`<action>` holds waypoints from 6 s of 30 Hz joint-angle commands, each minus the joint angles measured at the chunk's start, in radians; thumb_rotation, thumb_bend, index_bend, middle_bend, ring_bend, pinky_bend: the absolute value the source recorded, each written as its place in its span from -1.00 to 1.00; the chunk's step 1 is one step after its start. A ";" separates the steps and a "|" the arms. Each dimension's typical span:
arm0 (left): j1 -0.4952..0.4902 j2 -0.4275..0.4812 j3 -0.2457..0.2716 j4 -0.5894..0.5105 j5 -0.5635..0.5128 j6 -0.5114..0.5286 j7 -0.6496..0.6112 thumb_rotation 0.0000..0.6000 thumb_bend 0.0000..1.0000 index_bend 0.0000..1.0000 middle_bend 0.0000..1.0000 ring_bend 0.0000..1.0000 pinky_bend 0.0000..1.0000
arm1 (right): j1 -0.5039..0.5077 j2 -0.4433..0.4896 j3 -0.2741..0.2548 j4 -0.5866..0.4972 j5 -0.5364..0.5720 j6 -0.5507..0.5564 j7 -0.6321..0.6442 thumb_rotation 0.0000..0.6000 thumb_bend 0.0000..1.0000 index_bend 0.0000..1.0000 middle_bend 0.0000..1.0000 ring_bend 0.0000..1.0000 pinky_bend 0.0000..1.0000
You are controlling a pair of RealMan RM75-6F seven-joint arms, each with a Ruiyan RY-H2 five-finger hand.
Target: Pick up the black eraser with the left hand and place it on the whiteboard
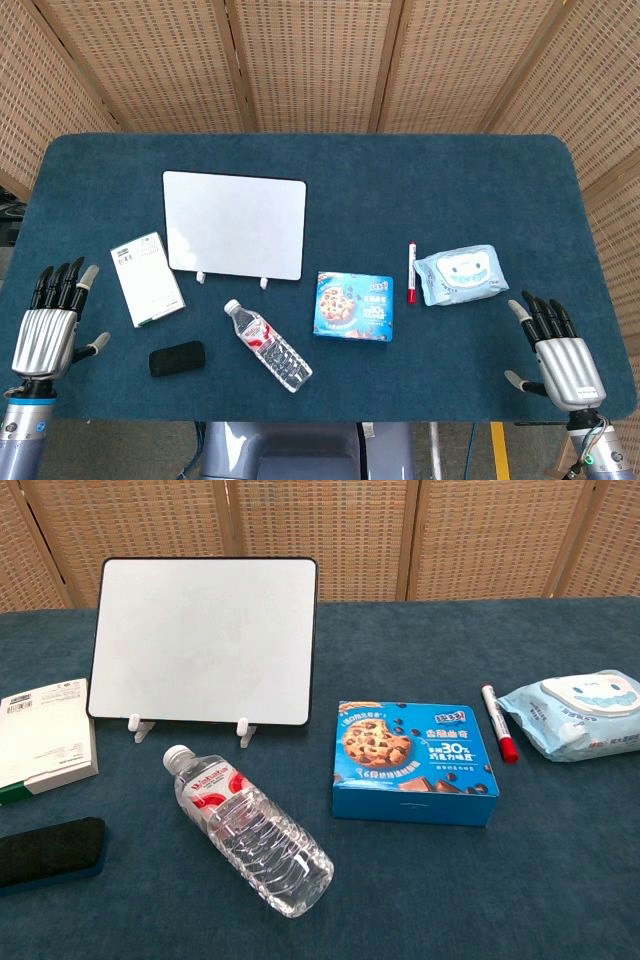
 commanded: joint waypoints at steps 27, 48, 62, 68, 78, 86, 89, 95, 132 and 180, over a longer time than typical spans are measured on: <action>-0.004 0.007 0.007 -0.004 0.005 -0.013 -0.014 1.00 -1.00 -1.00 -1.00 -1.00 -1.00 | -0.003 -0.003 0.000 -0.011 0.005 0.001 -0.009 1.00 -0.89 -1.00 -1.00 -1.00 -1.00; -0.046 0.069 0.056 -0.173 -0.024 -0.163 -0.044 1.00 -1.00 -0.86 -1.00 -1.00 -1.00 | -0.008 0.007 0.007 -0.008 0.009 0.017 0.033 1.00 -0.89 -1.00 -1.00 -1.00 -1.00; -0.094 0.112 0.092 -0.288 -0.194 -0.327 0.104 1.00 -1.00 -0.49 -1.00 -1.00 -1.00 | -0.007 0.014 0.003 -0.006 -0.002 0.017 0.060 1.00 -0.89 -1.00 -1.00 -1.00 -1.00; -0.109 0.102 0.095 -0.284 -0.240 -0.351 0.134 1.00 -1.00 -0.46 -1.00 -1.00 -1.00 | -0.007 0.015 0.002 -0.005 -0.004 0.018 0.066 1.00 -0.89 -1.00 -1.00 -1.00 -1.00; -0.101 0.026 0.095 -0.275 -0.331 -0.311 0.223 1.00 -1.00 -0.38 -1.00 -1.00 -1.00 | -0.007 0.014 0.000 -0.005 -0.010 0.019 0.063 1.00 -0.89 -1.00 -1.00 -1.00 -1.00; -0.094 -0.022 0.088 -0.285 -0.387 -0.268 0.282 1.00 -1.00 -0.37 -1.00 -1.00 -1.00 | -0.009 0.015 -0.003 -0.007 -0.018 0.024 0.066 1.00 -0.89 -1.00 -1.00 -1.00 -1.00; -0.098 -0.036 0.081 -0.282 -0.412 -0.269 0.290 1.00 -1.00 -0.37 -1.00 -1.00 -1.00 | -0.010 0.016 -0.005 -0.008 -0.023 0.026 0.068 1.00 -0.89 -1.00 -1.00 -1.00 -1.00; -0.113 -0.062 0.073 -0.271 -0.448 -0.281 0.300 1.00 -1.00 -0.37 -1.00 -1.00 -1.00 | -0.010 0.017 -0.007 -0.007 -0.027 0.028 0.071 1.00 -0.89 -1.00 -1.00 -1.00 -1.00; -0.195 -0.173 0.058 -0.246 -0.574 -0.282 0.382 1.00 -1.00 -0.33 -1.00 -1.00 -1.00 | -0.014 0.020 -0.008 -0.007 -0.031 0.035 0.081 1.00 -0.89 -1.00 -1.00 -1.00 -1.00; -0.229 -0.154 0.035 -0.262 -0.527 -0.208 0.349 1.00 -0.37 -0.16 -1.00 -1.00 -1.00 | -0.016 0.021 -0.009 -0.006 -0.036 0.039 0.086 1.00 -0.89 -1.00 -1.00 -1.00 -1.00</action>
